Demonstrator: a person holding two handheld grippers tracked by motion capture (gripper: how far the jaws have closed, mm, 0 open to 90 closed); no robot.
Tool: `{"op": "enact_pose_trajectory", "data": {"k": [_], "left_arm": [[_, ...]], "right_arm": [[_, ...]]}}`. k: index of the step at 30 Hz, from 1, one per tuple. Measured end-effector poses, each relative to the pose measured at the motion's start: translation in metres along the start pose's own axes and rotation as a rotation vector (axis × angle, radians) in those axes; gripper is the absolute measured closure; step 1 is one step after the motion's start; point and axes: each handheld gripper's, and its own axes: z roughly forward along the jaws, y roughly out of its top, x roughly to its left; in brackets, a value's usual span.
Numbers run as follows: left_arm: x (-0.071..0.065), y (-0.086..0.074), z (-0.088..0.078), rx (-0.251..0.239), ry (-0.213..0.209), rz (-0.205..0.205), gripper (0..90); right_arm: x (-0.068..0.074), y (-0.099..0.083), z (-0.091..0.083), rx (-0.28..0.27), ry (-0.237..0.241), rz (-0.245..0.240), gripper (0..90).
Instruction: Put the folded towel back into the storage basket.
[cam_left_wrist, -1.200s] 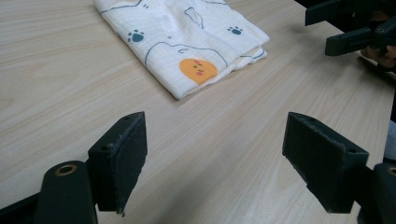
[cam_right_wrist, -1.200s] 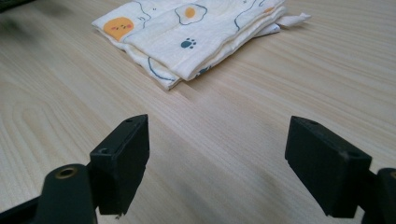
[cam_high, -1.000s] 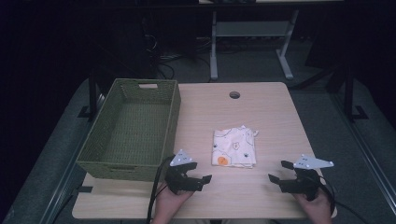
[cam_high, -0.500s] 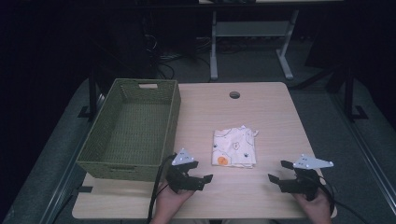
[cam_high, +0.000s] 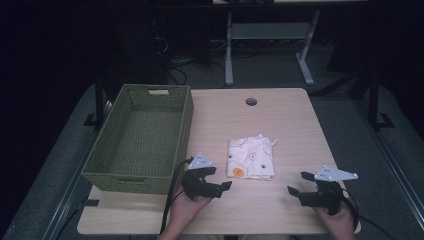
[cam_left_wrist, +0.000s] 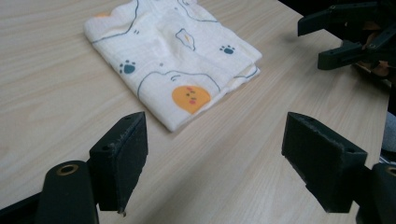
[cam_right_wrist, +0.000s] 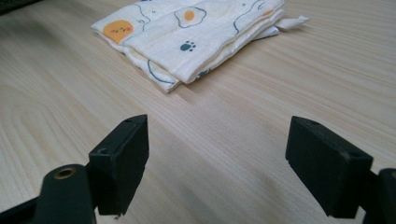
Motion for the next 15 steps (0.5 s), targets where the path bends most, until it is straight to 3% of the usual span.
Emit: {"op": "enact_pose_trajectory", "data": {"k": [15], "left_arm": [[-0.005, 0.032, 0.025, 0.043, -0.012, 0.033, 23.4]], "right_arm": [[0.000, 0.000, -0.001, -0.010, 0.013, -0.008, 21.0]]}}
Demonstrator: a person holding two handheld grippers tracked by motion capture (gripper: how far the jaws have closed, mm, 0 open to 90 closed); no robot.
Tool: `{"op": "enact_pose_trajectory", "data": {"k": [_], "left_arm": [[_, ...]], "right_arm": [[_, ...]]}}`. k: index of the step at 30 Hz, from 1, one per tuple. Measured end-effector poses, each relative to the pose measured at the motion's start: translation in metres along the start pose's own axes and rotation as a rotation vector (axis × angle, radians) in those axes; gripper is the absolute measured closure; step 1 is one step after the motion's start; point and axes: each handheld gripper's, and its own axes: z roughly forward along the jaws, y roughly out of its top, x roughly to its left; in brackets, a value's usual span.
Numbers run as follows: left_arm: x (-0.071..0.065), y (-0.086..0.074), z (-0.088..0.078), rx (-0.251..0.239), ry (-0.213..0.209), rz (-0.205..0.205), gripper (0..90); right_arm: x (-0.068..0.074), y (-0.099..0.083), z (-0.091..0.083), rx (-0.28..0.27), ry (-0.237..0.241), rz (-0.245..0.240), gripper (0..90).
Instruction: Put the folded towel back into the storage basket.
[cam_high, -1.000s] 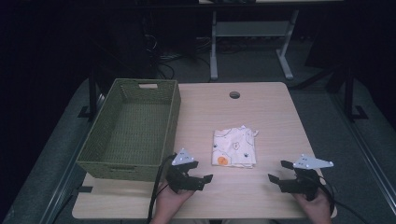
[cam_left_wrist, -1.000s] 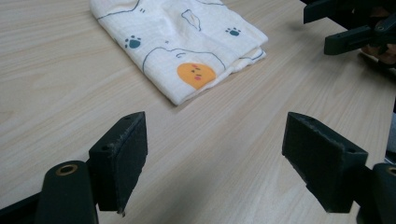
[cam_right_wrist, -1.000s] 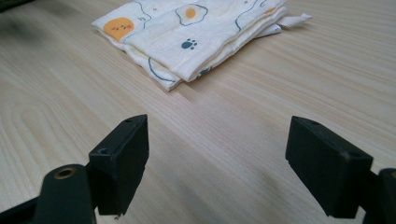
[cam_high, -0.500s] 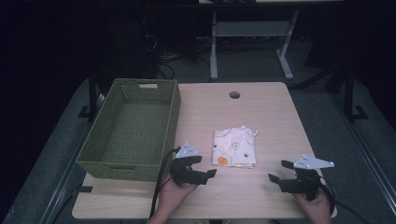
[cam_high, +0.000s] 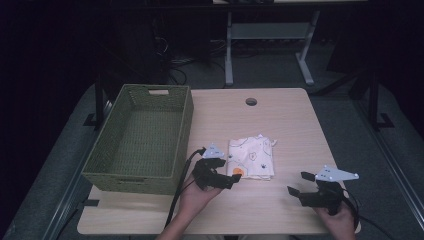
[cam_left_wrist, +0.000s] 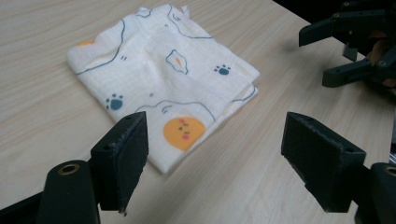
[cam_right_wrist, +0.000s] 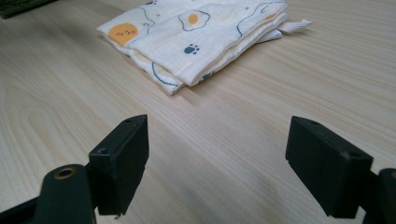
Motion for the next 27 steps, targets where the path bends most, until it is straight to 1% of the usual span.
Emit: {"op": "enact_pose_trajectory", "data": {"k": [2, 3, 4, 6, 7, 8, 9, 10, 12, 13, 14, 15, 16, 17, 18, 19, 20, 22, 23, 24, 25, 26, 27], "left_arm": [[0.000, 0.002, 0.002, 0.000, 0.002, 0.004, 23.5], [0.000, 0.007, 0.007, 0.011, 0.008, 0.007, 23.5], [0.000, 0.007, 0.007, 0.011, 0.008, 0.007, 23.5], [0.001, 0.012, 0.011, 0.027, 0.009, 0.016, 23.7], [0.001, 0.016, 0.016, 0.034, 0.014, 0.022, 24.0], [0.001, 0.016, 0.016, 0.034, 0.014, 0.022, 24.1], [0.002, 0.021, 0.020, 0.048, 0.013, 0.028, 24.2], [0.002, 0.021, 0.020, 0.048, 0.013, 0.028, 24.3], [0.002, 0.026, 0.025, 0.050, 0.013, 0.027, 24.7], [0.002, 0.032, 0.030, 0.068, 0.021, 0.037, 25.5], [0.002, 0.032, 0.030, 0.068, 0.021, 0.037, 25.6], [0.003, 0.037, 0.035, 0.082, 0.022, 0.041, 25.8], [0.003, 0.037, 0.035, 0.082, 0.022, 0.041, 25.8], [0.004, 0.043, 0.041, 0.098, 0.025, 0.032, 25.8], [0.004, 0.043, 0.041, 0.098, 0.025, 0.032, 25.8], [0.005, 0.048, 0.047, 0.119, 0.027, 0.031, 25.9], [0.005, 0.048, 0.047, 0.119, 0.027, 0.031, 25.9], [0.006, 0.053, 0.053, 0.140, 0.031, 0.034, 26.0], [0.008, 0.058, 0.058, 0.159, 0.036, 0.034, 26.1], [0.008, 0.058, 0.058, 0.159, 0.036, 0.034, 26.1], [0.010, 0.062, 0.064, 0.177, 0.037, 0.031, 26.1], [0.010, 0.062, 0.064, 0.177, 0.037, 0.031, 26.1], [0.011, 0.066, 0.068, 0.191, 0.046, 0.037, 26.3]], "right_arm": [[0.000, 0.000, 0.000, 0.001, 0.001, 0.000, 21.0], [0.000, 0.000, 0.000, 0.001, 0.004, -0.001, 21.0], [0.000, 0.000, 0.000, 0.001, 0.004, -0.001, 21.0], [0.000, 0.001, 0.000, 0.003, 0.004, -0.001, 20.8], [0.000, 0.001, 0.000, 0.002, 0.005, -0.003, 20.8], [0.000, 0.001, 0.000, 0.002, 0.005, -0.003, 20.8], [0.000, 0.001, -0.001, 0.002, 0.006, -0.003, 20.8], [0.000, 0.001, -0.001, 0.002, 0.006, -0.003, 20.8], [0.000, 0.001, -0.001, 0.000, 0.005, -0.001, 20.8], [0.000, 0.001, -0.001, -0.003, 0.005, -0.005, 20.8], [0.000, 0.001, -0.001, -0.005, 0.006, -0.006, 20.8], [0.000, 0.001, -0.001, -0.006, 0.007, -0.004, 20.7], [0.000, 0.001, -0.001, -0.006, 0.007, -0.003, 20.7], [0.000, 0.001, -0.002, -0.007, 0.006, -0.001, 20.7], [0.000, 0.001, -0.002, -0.009, 0.006, -0.002, 20.7], [0.000, 0.001, -0.002, -0.010, 0.007, -0.001, 20.7], [0.000, 0.001, -0.002, -0.010, 0.007, -0.001, 20.7], [0.000, 0.001, -0.002, -0.012, 0.008, -0.001, 20.6], [0.000, 0.001, -0.002, -0.012, 0.009, 0.000, 20.6], [0.000, 0.001, -0.002, -0.012, 0.009, 0.000, 20.6], [0.000, 0.002, -0.002, -0.013, 0.009, -0.001, 20.6], [0.000, 0.002, -0.002, -0.013, 0.009, -0.001, 20.6], [0.000, 0.002, -0.003, -0.016, 0.009, -0.001, 20.6]]}}
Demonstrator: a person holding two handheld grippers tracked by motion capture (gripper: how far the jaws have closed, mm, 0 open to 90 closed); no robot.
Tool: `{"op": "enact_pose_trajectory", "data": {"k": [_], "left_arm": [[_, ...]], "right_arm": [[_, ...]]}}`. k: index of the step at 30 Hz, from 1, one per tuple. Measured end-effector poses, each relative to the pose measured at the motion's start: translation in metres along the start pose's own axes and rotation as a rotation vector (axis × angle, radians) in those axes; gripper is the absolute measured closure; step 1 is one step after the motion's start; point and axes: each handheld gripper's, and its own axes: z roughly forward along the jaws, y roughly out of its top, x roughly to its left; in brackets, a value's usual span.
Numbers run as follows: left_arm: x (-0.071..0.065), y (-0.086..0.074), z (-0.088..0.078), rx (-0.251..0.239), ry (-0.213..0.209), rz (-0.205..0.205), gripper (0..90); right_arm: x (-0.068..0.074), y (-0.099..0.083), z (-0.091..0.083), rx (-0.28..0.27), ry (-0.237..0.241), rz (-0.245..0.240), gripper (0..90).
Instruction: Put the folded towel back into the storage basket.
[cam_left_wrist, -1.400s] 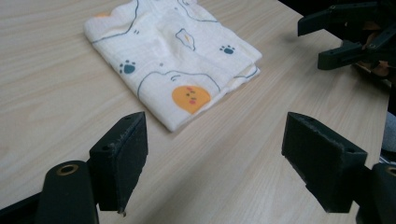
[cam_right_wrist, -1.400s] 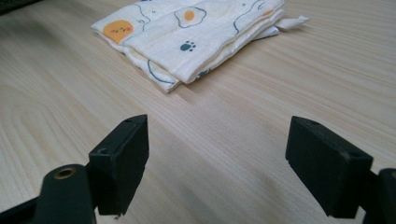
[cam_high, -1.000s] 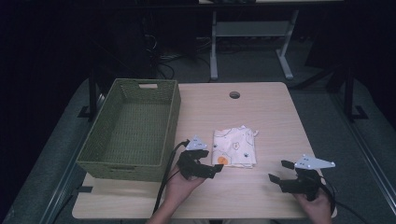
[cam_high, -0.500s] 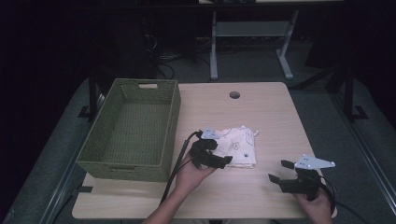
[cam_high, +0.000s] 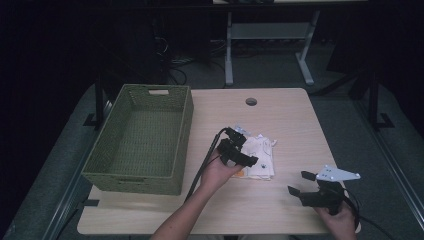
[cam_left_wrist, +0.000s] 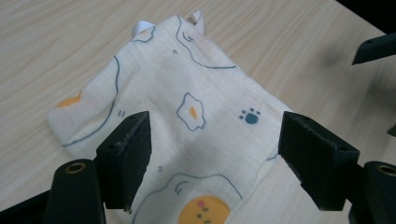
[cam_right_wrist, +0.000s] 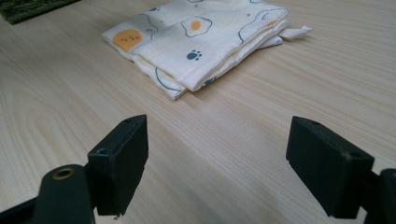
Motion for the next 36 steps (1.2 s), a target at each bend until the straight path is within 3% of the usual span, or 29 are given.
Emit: {"op": "enact_pose_trajectory", "data": {"k": [5, 8, 12, 18, 25, 29, 33, 36], "left_arm": [[0.003, 0.007, 0.008, 0.036, 0.004, 0.003, 29.6], [0.006, 0.010, 0.018, 0.068, 0.001, -0.030, 29.9], [0.007, 0.013, 0.027, 0.106, 0.012, -0.029, 30.1], [0.008, 0.017, 0.036, 0.127, 0.033, -0.038, 31.0], [0.012, 0.014, 0.052, 0.191, 0.032, -0.050, 32.6], [0.007, 0.014, 0.056, 0.200, 0.079, -0.019, 35.9], [-0.002, 0.013, 0.060, 0.209, 0.159, 0.052, 40.1], [-0.004, 0.013, 0.061, 0.203, 0.169, 0.058, 41.2]], "right_arm": [[0.000, 0.000, -0.001, -0.005, 0.002, 0.003, 20.5], [-0.001, 0.000, -0.001, -0.007, 0.004, 0.002, 20.5], [-0.001, 0.000, -0.001, -0.006, 0.006, 0.003, 20.5], [0.000, 0.000, -0.002, -0.014, 0.008, 0.009, 20.4], [-0.001, 0.001, -0.003, -0.018, 0.005, 0.006, 20.4], [0.000, 0.001, -0.003, -0.020, 0.005, 0.003, 20.4], [0.000, 0.001, -0.003, -0.018, 0.004, 0.001, 20.4], [0.000, 0.001, -0.003, -0.018, 0.005, 0.000, 20.4]]}}
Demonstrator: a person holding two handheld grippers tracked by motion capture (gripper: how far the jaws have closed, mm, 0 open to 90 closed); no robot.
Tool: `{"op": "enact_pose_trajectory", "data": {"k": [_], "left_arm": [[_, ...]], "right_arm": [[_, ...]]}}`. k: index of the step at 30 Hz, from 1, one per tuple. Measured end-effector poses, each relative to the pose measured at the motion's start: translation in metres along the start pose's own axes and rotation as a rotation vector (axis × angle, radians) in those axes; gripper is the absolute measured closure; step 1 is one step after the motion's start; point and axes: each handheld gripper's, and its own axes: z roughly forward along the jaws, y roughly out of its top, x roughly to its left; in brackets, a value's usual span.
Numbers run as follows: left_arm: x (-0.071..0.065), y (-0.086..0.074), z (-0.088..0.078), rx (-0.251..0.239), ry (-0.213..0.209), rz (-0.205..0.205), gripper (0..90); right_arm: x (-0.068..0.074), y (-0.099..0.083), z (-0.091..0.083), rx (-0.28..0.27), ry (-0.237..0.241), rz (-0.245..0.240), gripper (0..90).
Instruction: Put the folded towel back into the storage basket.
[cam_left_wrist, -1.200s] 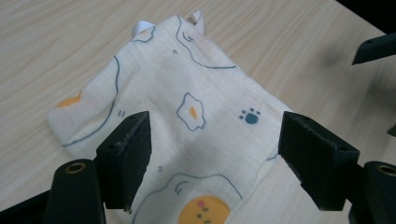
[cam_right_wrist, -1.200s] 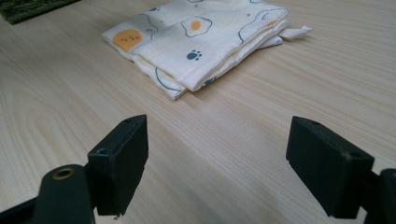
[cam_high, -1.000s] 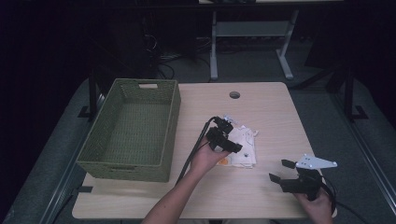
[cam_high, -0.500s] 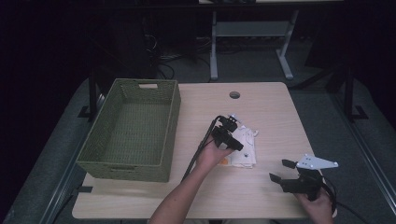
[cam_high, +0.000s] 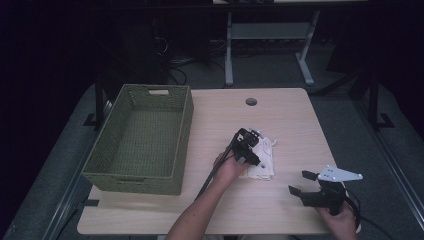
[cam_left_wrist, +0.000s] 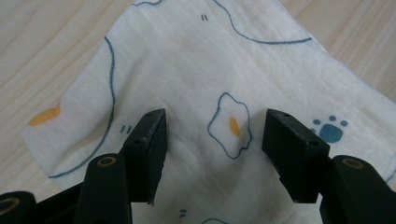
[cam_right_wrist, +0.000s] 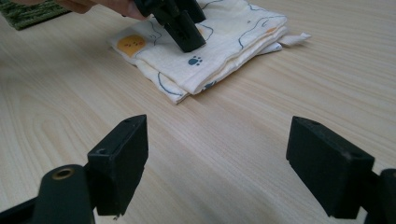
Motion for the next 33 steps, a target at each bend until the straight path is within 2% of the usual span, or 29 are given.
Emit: {"op": "enact_pose_trajectory", "data": {"k": [23, 25, 26, 28, 29, 30, 33], "left_arm": [[0.010, -0.005, -0.007, 0.008, -0.004, 0.027, 80.2], [0.012, -0.006, -0.007, 0.006, -0.020, 0.013, 81.3], [0.016, -0.008, -0.008, 0.000, -0.050, -0.012, 81.7], [0.021, -0.010, -0.009, 0.002, -0.081, -0.039, 82.1], [0.021, -0.010, -0.009, 0.002, -0.081, -0.039, 82.2], [0.025, -0.012, -0.011, 0.002, -0.106, -0.058, 82.2], [0.028, -0.014, -0.013, 0.004, -0.126, -0.070, 82.2]], "right_arm": [[0.002, 0.000, 0.001, 0.005, 0.003, -0.009, 20.5], [0.002, 0.000, 0.000, 0.007, 0.003, -0.008, 20.5], [0.002, 0.000, 0.000, 0.005, 0.003, -0.009, 20.5], [0.002, 0.000, 0.000, 0.004, 0.004, -0.009, 20.5], [0.002, 0.000, 0.000, 0.004, 0.003, -0.009, 20.5], [0.002, 0.000, 0.000, 0.002, 0.002, -0.010, 20.5], [0.002, 0.000, 0.000, 0.002, 0.001, -0.010, 20.5]]}}
